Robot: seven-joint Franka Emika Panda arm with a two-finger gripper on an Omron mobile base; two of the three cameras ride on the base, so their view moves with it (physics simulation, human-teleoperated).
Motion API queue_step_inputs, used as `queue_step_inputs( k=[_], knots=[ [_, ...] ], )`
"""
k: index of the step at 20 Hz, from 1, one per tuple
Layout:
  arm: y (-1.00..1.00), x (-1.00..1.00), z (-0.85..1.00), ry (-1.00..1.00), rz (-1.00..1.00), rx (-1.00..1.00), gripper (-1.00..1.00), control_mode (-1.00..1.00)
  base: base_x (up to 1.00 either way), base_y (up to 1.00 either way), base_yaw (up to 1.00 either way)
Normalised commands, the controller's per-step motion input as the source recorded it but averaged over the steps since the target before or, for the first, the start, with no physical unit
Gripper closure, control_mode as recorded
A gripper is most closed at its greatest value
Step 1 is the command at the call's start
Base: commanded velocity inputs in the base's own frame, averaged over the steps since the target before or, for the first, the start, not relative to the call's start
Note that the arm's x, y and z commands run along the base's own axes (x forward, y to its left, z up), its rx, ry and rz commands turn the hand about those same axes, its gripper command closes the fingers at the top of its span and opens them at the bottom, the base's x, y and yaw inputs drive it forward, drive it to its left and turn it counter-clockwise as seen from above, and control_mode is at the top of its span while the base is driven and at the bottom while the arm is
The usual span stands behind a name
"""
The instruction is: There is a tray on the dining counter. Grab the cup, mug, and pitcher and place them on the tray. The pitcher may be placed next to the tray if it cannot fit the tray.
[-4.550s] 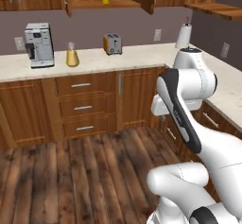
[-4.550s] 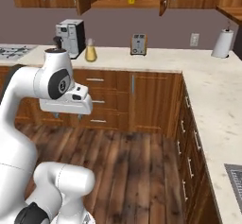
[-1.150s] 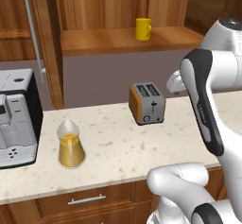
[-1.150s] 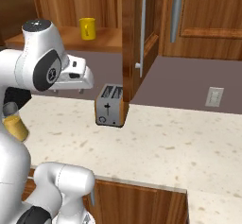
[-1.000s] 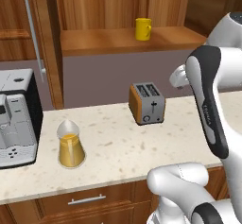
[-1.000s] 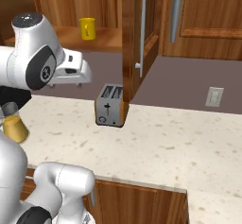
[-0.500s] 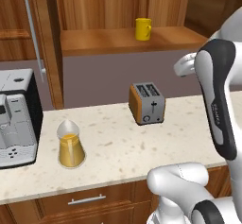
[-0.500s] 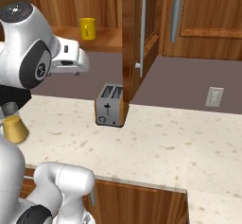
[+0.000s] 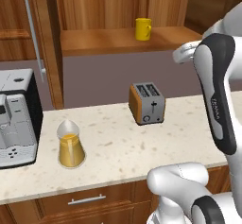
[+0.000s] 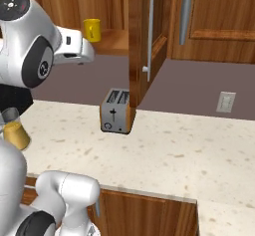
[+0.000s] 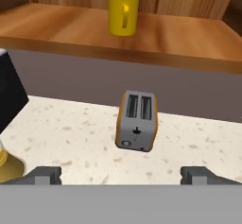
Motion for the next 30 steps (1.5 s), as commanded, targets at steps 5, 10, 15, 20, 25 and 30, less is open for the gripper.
queue_step_inputs(
  k=[5, 10, 15, 20, 25, 30],
  knots=[
    [0.15, 0.45, 0.36, -0.01, 0.00, 0.00, -1.00, -1.00, 0.00, 0.00, 0.00],
    [0.01, 0.60, 0.07, 0.00, 0.00, 0.02, -1.00, -1.00, 0.00, 0.00, 0.00],
    [0.02, 0.64, 0.00, 0.00, 0.00, 0.00, -1.00, -1.00, 0.00, 0.00, 0.00],
    [0.09, 0.49, 0.00, 0.00, 0.00, 0.00, -1.00, -1.00, 0.00, 0.00, 0.00],
    [0.16, 0.52, 0.00, 0.00, 0.00, 0.00, -1.00, -1.00, 0.00, 0.00, 0.00],
    [0.10, 0.47, -0.06, 0.00, 0.00, 0.00, -1.00, -1.00, 0.00, 0.00, 0.00]
  ],
)
